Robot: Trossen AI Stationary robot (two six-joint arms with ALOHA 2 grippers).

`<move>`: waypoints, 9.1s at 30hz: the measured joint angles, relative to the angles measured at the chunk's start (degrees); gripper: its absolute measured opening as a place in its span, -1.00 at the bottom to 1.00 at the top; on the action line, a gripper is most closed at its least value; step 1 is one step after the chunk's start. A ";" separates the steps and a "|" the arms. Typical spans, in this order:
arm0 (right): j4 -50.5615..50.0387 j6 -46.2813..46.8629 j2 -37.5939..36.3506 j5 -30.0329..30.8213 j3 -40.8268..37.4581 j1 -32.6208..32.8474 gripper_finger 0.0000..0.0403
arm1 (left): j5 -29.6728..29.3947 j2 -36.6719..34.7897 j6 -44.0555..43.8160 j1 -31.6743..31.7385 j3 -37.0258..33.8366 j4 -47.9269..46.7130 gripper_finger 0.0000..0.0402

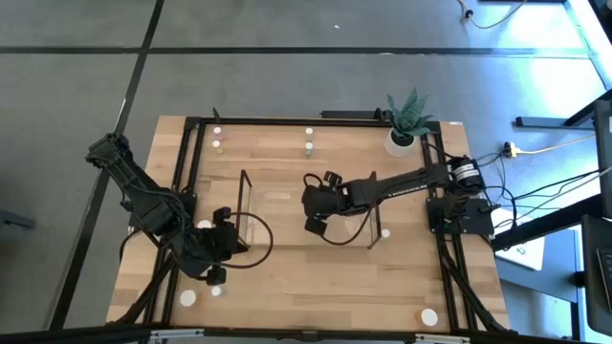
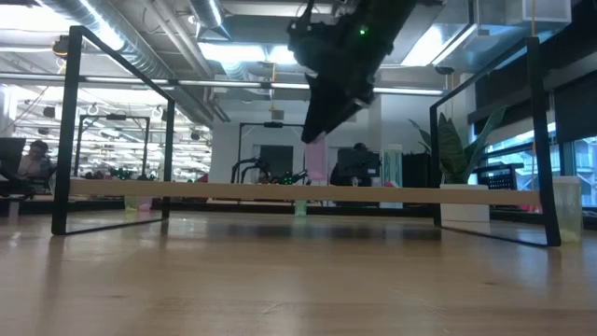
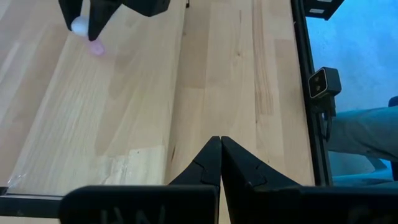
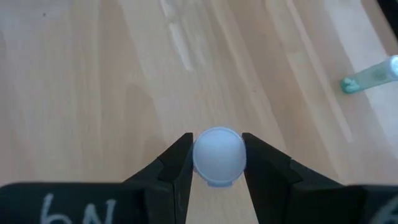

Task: Pick and place medicine bottles onto shelf by color
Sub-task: Put the bottom pink pill bottle on the shelf, then put the bottom left orange pill bottle on the shelf

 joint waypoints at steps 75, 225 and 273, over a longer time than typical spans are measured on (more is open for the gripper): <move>-3.39 3.25 -0.07 -1.56 0.00 -2.27 -0.37 | -11.77 0.02 -0.92 3.29 0.00 -0.04 -1.00; 4.72 -17.94 -18.41 -1.52 0.44 22.38 -0.17 | 16.50 3.69 -30.32 -24.90 0.00 -12.26 -1.00; 4.92 -17.90 -18.37 -1.48 0.44 22.34 -0.17 | 13.04 10.01 -40.41 -27.77 0.00 -8.04 -0.60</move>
